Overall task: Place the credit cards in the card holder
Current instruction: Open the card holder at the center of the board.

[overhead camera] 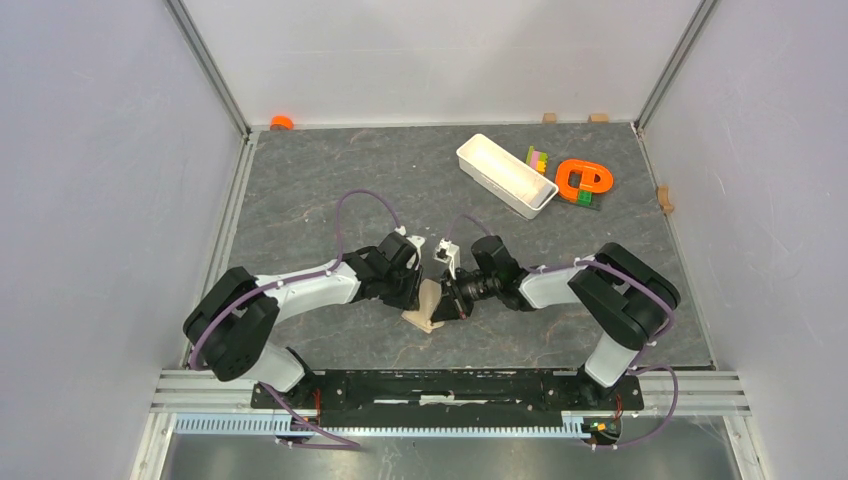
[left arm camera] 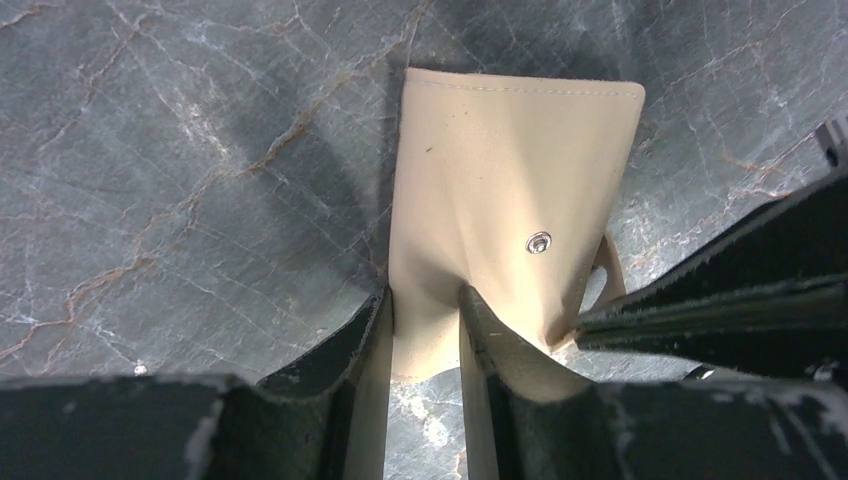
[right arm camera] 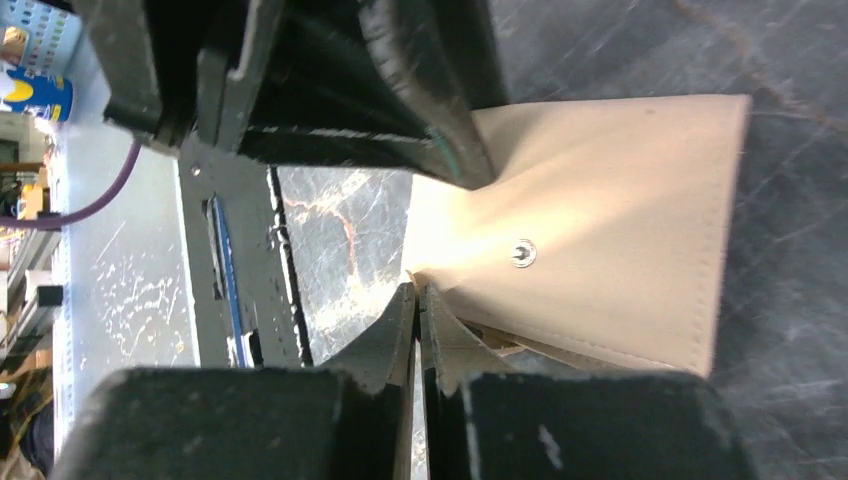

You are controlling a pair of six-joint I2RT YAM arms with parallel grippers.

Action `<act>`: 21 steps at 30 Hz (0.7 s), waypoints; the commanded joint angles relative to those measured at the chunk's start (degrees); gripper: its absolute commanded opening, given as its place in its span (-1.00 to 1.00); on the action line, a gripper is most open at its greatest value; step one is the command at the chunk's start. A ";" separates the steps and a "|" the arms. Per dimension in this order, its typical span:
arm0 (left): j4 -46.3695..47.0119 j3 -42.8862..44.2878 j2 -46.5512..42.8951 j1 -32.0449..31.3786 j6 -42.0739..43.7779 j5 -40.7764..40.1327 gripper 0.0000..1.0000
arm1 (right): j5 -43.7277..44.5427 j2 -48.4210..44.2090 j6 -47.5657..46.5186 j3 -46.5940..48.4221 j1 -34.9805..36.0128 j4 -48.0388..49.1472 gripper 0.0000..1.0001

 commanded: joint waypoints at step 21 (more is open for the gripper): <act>5.43 -4.43 -10.88 -3.94 2.15 -1.35 0.29 | 26.52 -31.06 7.55 -12.67 1.26 -18.17 0.25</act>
